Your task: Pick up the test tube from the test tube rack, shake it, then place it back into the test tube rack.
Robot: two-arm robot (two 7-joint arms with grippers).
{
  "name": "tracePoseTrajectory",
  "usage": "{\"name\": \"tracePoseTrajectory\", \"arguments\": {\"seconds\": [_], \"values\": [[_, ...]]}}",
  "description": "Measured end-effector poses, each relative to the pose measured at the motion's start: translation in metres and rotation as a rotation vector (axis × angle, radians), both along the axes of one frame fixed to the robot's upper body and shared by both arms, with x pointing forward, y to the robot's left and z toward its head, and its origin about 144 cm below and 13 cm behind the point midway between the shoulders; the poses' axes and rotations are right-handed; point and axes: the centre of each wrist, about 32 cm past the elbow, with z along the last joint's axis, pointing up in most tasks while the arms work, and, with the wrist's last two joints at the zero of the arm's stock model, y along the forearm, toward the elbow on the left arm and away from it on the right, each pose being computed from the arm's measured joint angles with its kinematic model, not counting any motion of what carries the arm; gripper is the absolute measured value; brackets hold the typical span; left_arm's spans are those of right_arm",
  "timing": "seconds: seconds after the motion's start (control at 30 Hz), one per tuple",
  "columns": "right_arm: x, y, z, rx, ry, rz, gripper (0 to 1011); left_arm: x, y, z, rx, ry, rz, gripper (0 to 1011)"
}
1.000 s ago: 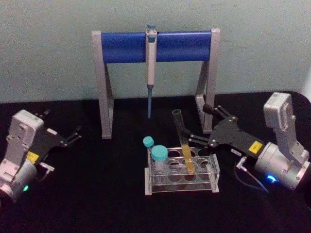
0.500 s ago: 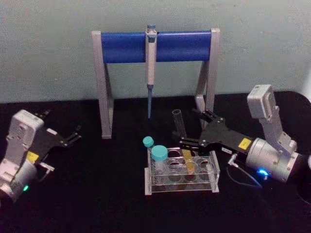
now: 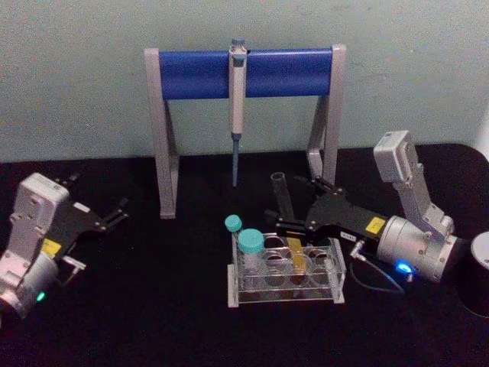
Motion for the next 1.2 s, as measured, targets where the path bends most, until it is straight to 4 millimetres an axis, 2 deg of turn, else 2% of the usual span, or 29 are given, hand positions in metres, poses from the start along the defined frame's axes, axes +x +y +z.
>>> {"name": "tracePoseTrajectory", "arguments": {"seconds": [1.2], "values": [[0.0048, 0.0010, -0.0016, -0.014, 0.011, -0.001, 984, 0.0000, 0.0000, 0.0000, 0.000, 0.000, 0.000, 1001]]}}
